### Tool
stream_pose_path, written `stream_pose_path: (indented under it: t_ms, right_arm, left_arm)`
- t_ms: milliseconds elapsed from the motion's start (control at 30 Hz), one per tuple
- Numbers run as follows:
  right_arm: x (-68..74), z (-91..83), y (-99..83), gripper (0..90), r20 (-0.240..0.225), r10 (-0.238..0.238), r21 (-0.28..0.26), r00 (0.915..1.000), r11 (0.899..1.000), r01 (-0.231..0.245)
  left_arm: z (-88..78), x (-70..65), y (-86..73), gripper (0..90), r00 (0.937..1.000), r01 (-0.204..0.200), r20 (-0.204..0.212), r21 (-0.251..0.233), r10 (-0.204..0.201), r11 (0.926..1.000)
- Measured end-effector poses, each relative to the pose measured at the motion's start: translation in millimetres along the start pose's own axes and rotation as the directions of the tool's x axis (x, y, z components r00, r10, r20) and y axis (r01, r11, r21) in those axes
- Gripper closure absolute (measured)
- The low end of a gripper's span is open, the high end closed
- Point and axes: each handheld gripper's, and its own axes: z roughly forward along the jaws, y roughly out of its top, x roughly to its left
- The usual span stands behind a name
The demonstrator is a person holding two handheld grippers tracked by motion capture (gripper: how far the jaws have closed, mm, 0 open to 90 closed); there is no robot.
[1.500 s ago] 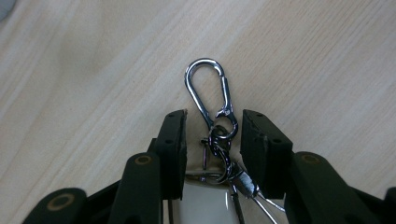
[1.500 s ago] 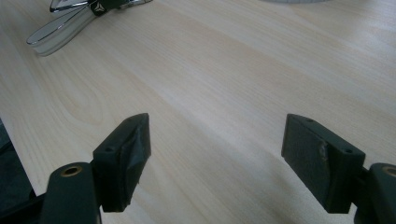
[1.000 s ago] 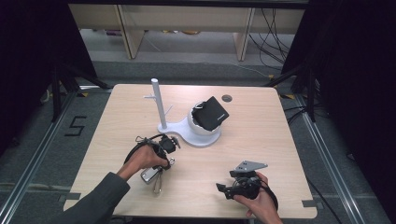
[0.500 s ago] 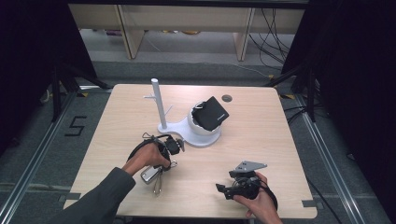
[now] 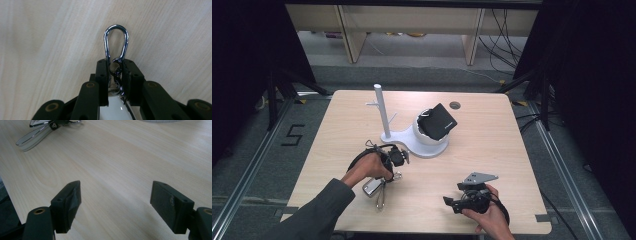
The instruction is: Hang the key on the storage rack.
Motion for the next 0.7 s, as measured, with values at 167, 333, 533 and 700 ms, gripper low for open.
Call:
stream_pose_path:
  t_ms: [167, 333, 533, 700]
  right_arm:
    - [0.0, 0.6, -0.2, 25.9, -0.002, 0.004, 0.000, 1.0000, 1.000, -0.004]
    - [-0.4, 0.4, -0.2, 25.9, -0.004, 0.005, -0.001, 1.0000, 1.000, -0.005]
    - [0.1, 2.4, -0.9, 25.9, 0.004, 0.009, -0.019, 1.0000, 1.000, -0.009]
    - [-1.0, 0.4, -0.4, 25.8, -0.002, 0.010, 0.002, 0.9999, 1.000, -0.010]
  left_arm:
    - [-12.2, 3.1, -4.6, 75.4, 1.0000, -0.002, -0.006, -0.042, 0.001, 0.9991]
    - [-24.8, 8.1, -13.7, 75.4, 0.9996, 0.020, -0.016, -0.057, -0.021, 0.9982]
    - [-54.0, 15.9, -25.6, 75.4, 0.9978, 0.049, -0.040, -0.103, -0.053, 0.9935]
    - [-72.0, 20.9, -36.4, 75.4, 0.9957, 0.066, -0.057, -0.127, -0.074, 0.9897]
